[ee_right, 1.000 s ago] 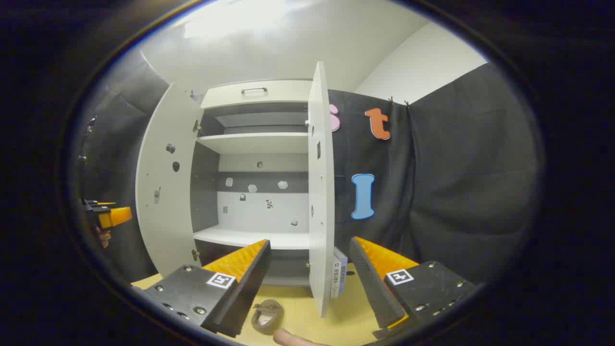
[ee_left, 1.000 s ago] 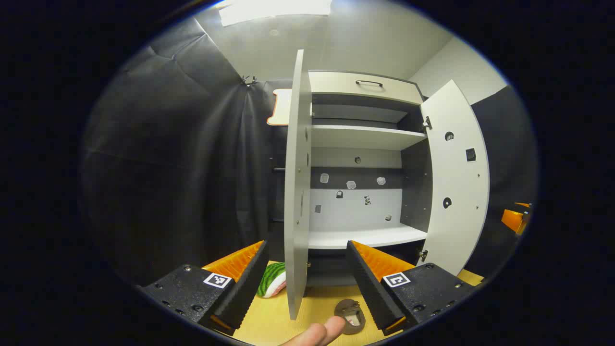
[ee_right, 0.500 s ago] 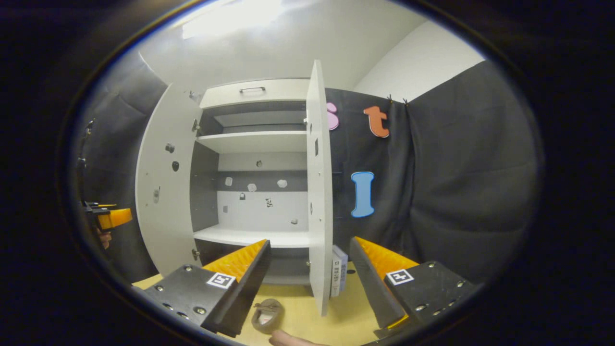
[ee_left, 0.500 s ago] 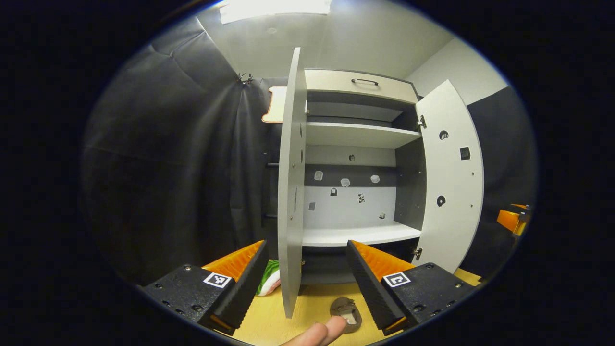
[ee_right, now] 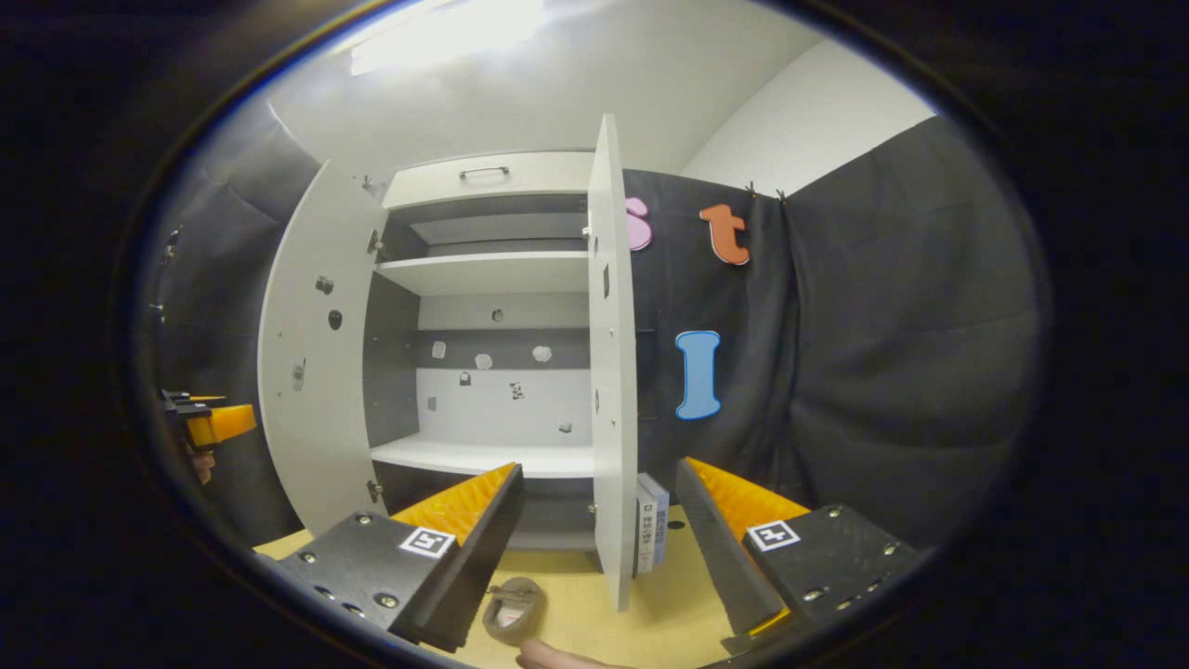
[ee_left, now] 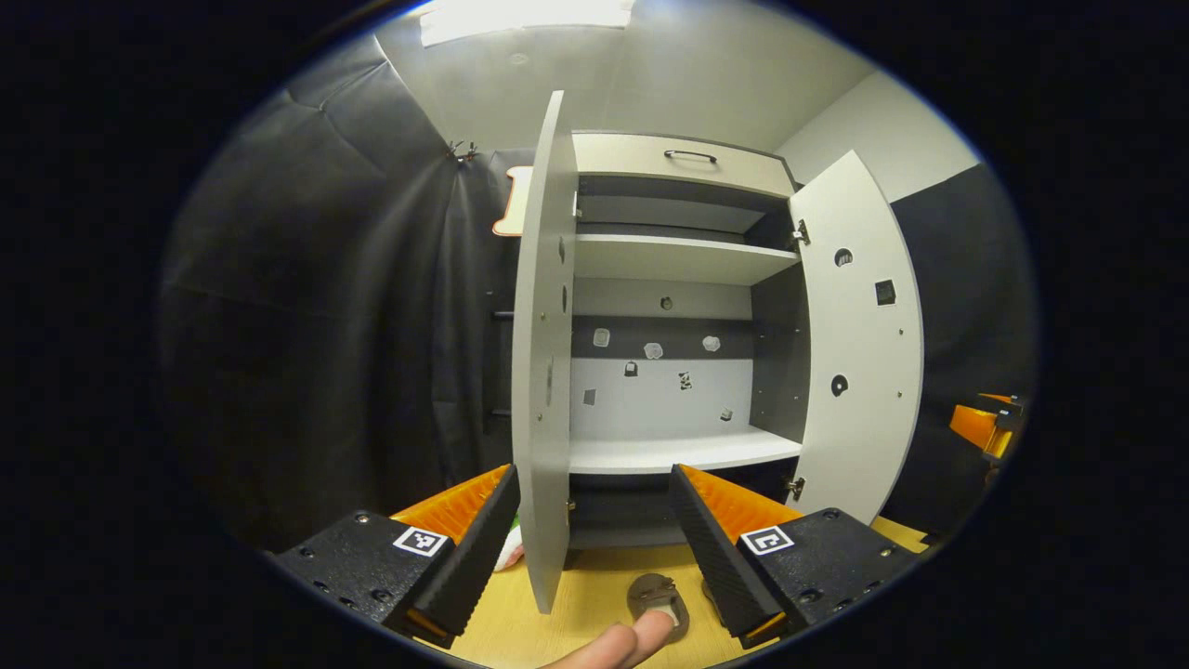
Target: Grab one shoe with the right hand and put it into the shoe cabinet, grab the other shoe with the left hand and put it into the shoe cabinet; then close the right door with the right hand and the left door with the left hand.
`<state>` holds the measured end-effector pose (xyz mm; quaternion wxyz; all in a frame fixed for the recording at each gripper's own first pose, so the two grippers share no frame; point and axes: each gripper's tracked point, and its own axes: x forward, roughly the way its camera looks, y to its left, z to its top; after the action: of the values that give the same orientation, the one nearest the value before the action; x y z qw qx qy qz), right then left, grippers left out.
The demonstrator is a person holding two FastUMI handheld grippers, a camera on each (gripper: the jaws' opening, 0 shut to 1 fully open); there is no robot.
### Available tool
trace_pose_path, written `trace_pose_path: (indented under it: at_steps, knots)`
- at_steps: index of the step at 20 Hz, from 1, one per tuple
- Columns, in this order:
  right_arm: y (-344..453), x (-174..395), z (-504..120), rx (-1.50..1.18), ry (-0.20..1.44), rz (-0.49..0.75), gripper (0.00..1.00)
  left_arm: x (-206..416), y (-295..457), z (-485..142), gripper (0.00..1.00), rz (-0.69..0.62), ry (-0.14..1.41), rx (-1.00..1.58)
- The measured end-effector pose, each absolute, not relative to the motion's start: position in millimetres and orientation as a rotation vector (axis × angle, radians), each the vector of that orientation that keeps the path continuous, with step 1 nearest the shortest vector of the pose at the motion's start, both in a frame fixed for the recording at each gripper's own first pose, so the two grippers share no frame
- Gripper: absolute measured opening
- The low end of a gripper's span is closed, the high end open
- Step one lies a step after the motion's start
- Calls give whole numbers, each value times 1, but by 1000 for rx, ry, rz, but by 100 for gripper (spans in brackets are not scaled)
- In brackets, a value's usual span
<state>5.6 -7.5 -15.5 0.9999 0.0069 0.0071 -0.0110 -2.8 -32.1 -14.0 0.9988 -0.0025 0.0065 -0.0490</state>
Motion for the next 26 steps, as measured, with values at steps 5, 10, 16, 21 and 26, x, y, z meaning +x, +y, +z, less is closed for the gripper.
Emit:
trace_pose_path:
  at_steps: [5,10,16,21,26]
  knots:
    - [27,28,-66,35,75,41,99,-9,-47,-30,99,-128,20,12]
    - [81,56,-174,-3,261,118,94,-20,-53,-30,99,-144,-7,0]
    - [145,70,-311,-61,498,198,99,-36,-51,-27,99,-158,-52,5]
    - [170,71,-389,-107,635,210,96,-40,-45,-30,99,-151,-67,-2]
    - [172,75,-455,-151,759,162,87,-36,-55,-45,99,-177,-61,-26]
